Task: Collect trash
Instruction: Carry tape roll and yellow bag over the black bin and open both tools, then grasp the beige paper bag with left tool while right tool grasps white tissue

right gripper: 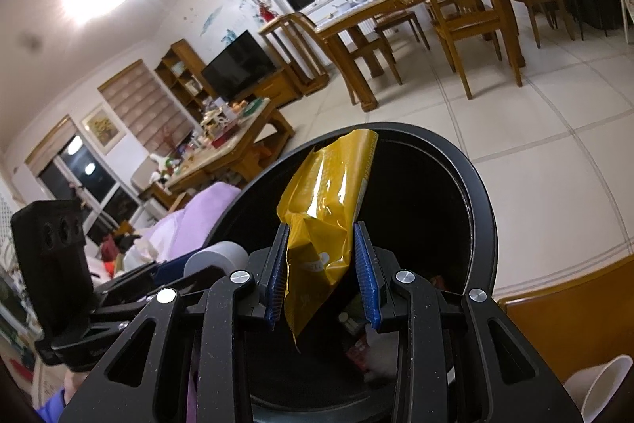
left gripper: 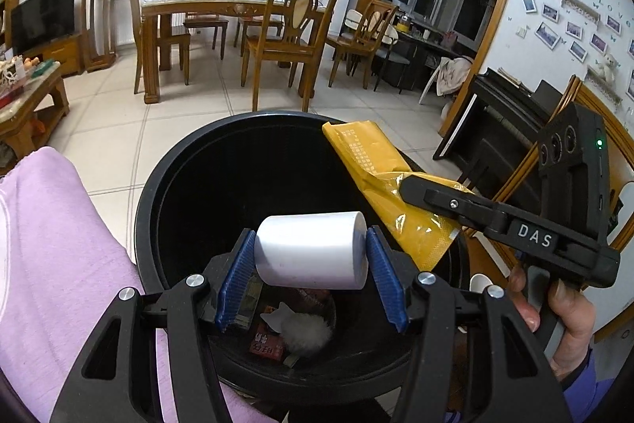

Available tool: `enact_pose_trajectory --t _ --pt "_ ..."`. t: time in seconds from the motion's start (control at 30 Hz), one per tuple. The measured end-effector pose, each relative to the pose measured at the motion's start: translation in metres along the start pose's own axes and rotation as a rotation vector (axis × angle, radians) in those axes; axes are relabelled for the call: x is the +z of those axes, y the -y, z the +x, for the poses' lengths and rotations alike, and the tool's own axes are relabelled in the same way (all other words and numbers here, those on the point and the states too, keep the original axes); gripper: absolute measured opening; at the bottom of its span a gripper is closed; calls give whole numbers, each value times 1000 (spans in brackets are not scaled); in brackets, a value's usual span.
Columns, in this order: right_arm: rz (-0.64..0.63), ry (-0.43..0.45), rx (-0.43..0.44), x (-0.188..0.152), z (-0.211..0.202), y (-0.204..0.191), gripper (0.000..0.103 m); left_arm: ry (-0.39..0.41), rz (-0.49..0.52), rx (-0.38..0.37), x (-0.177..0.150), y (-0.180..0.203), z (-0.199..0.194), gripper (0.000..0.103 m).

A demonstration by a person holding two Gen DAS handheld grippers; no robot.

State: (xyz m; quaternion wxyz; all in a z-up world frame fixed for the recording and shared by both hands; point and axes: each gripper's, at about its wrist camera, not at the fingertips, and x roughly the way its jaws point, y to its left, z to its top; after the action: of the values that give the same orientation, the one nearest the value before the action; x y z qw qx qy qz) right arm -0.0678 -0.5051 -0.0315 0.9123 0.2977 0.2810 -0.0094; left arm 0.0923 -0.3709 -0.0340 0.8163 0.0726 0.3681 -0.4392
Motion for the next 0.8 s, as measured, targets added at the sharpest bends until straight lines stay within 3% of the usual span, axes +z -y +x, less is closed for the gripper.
enact_pose_trajectory --t 0.13,0.27,0.53,0.77,0.8 --pt "11 -9 -11 -4 3 -3 43 9 13 22 2 5 -3 58" --pt "0 -4 -24 -7 0 -14 51 25 11 35 3 6 -10 75" --pt "-47 -2 -19 -6 0 -47 58 65 -11 48 0 -4 -52 75" --pt "-118 -39 21 -13 21 -102 59 118 -91 148 -19 -63 -116 75" --pt "-149 -59 41 -18 33 -128 59 126 -109 169 -22 -75 -126 75"
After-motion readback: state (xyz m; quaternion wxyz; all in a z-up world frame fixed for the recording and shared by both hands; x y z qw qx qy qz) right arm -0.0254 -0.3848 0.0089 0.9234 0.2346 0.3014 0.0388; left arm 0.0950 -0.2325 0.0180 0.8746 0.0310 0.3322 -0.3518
